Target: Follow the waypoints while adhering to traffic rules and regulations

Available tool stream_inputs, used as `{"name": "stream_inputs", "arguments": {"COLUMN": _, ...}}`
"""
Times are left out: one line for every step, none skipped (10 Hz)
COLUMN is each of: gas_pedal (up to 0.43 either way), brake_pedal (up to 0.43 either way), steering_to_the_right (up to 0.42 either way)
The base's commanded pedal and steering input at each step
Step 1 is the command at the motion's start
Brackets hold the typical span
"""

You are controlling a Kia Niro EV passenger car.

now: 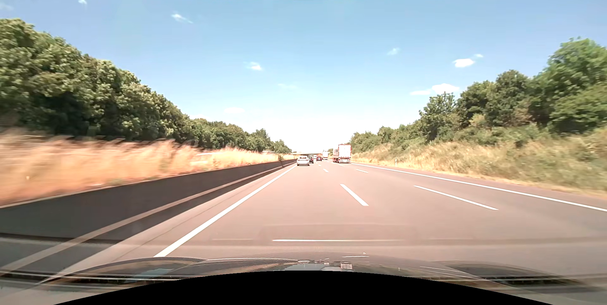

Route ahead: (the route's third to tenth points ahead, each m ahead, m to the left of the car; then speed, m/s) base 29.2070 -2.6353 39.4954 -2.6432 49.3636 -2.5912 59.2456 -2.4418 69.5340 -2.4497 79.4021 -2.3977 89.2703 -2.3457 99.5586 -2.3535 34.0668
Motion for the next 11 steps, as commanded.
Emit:
{"name": "stream_inputs", "arguments": {"gas_pedal": 0.358, "brake_pedal": 0.000, "steering_to_the_right": -0.002}}
{"name": "stream_inputs", "arguments": {"gas_pedal": 0.358, "brake_pedal": 0.000, "steering_to_the_right": -0.002}}
{"name": "stream_inputs", "arguments": {"gas_pedal": 0.358, "brake_pedal": 0.000, "steering_to_the_right": -0.002}}
{"name": "stream_inputs", "arguments": {"gas_pedal": 0.370, "brake_pedal": 0.000, "steering_to_the_right": -0.002}}
{"name": "stream_inputs", "arguments": {"gas_pedal": 0.370, "brake_pedal": 0.000, "steering_to_the_right": -0.002}}
{"name": "stream_inputs", "arguments": {"gas_pedal": 0.370, "brake_pedal": 0.000, "steering_to_the_right": -0.002}}
{"name": "stream_inputs", "arguments": {"gas_pedal": 0.378, "brake_pedal": 0.000, "steering_to_the_right": -0.002}}
{"name": "stream_inputs", "arguments": {"gas_pedal": 0.378, "brake_pedal": 0.000, "steering_to_the_right": -0.002}}
{"name": "stream_inputs", "arguments": {"gas_pedal": 0.378, "brake_pedal": 0.000, "steering_to_the_right": -0.002}}
{"name": "stream_inputs", "arguments": {"gas_pedal": 0.390, "brake_pedal": 0.000, "steering_to_the_right": -0.002}}
{"name": "stream_inputs", "arguments": {"gas_pedal": 0.390, "brake_pedal": 0.000, "steering_to_the_right": -0.002}}
